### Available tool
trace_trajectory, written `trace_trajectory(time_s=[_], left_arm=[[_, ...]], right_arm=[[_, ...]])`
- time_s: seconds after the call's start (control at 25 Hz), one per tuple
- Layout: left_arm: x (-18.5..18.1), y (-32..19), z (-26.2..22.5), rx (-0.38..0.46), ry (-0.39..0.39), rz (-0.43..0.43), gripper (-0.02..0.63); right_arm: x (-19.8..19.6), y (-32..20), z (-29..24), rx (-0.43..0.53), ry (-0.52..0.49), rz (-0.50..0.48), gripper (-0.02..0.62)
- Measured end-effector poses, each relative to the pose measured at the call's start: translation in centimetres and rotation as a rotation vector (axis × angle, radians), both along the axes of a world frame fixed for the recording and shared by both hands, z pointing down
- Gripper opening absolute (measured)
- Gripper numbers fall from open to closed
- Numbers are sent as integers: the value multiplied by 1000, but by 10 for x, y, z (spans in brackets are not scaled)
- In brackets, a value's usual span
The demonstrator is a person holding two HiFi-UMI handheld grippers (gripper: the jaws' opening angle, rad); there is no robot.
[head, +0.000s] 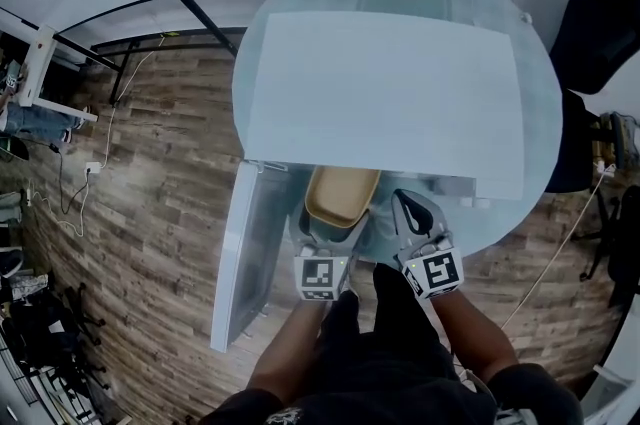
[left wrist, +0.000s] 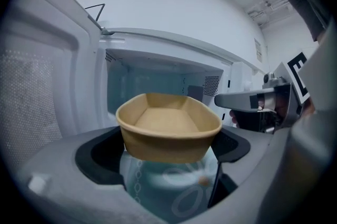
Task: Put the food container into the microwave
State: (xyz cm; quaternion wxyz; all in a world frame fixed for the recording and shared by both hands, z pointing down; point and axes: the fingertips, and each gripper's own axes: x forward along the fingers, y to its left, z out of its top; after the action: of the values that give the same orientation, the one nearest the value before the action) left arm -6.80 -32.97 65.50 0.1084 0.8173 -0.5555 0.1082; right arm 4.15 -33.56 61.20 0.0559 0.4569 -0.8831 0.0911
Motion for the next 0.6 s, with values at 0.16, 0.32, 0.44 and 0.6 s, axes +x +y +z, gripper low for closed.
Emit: trace_trajectory(time_s=[0.16,0.32,0.44,0.6], left_arm=[[-1,-16,3,0,6,-31,521],[1,-33,5,7,10,-46,520],[2,-45,10,4,2,-56,520],[4,-56,17,-3,5,-74,520]], right_arm=[[-10,-6,7,-1,9,-20,2],[-22,-9,2,14,-12,-41,2],[-25,-13,3,1,-37,-46,2],[-25,-18,8,-7,-42,-60,2]])
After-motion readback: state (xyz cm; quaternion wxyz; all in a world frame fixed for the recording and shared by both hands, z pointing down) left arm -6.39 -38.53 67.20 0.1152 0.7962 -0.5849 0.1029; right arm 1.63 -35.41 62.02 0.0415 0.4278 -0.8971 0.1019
